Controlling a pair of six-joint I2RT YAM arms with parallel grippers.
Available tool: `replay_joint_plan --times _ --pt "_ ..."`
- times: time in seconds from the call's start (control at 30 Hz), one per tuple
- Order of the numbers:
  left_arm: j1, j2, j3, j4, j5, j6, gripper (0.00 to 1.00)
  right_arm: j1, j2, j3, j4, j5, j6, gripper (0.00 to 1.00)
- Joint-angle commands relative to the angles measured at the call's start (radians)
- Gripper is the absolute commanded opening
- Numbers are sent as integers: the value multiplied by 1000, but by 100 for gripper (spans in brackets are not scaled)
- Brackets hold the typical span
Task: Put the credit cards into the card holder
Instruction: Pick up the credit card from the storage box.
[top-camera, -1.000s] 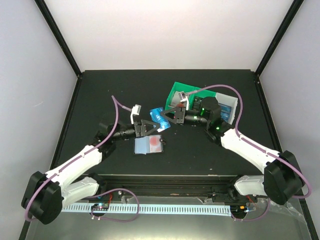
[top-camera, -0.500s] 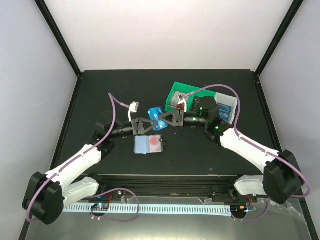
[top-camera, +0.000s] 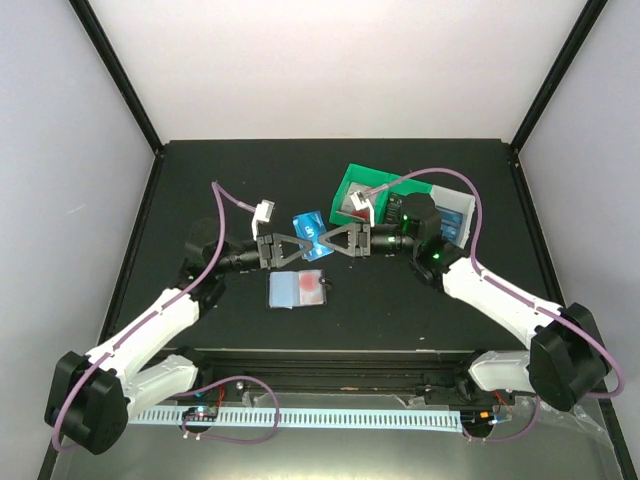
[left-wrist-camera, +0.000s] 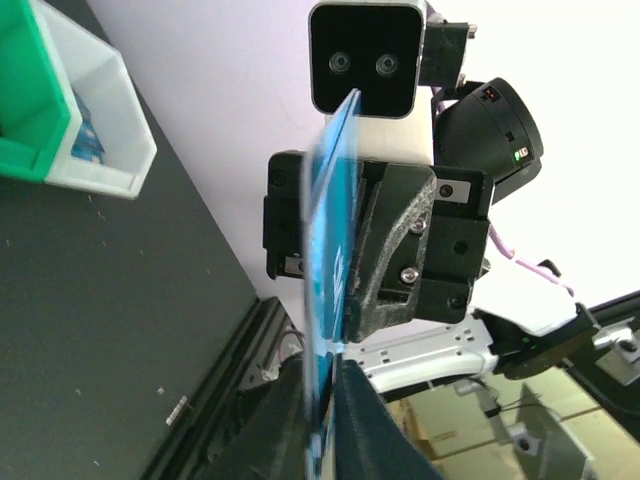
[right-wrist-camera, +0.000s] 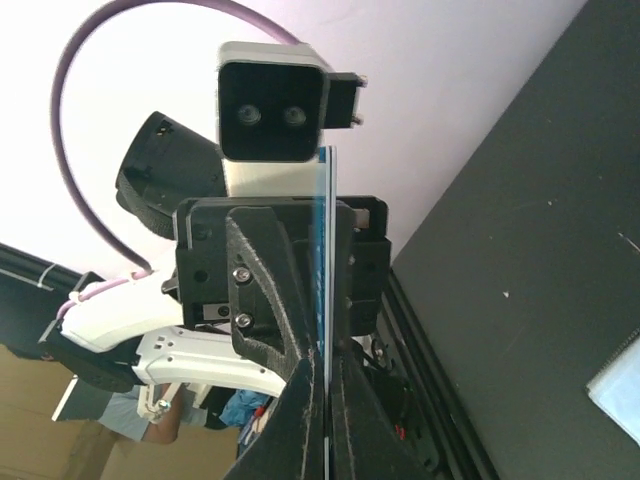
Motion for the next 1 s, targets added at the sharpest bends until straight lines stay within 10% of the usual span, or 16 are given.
replay_joint_plan --times 0.0,0.97 --pt "11 -24 49 -8 41 -3 14 6 -36 -9 138 4 81 1" --pt "71 -31 -39 112 77 -63 15 4 -105 2 185 -2 179 1"
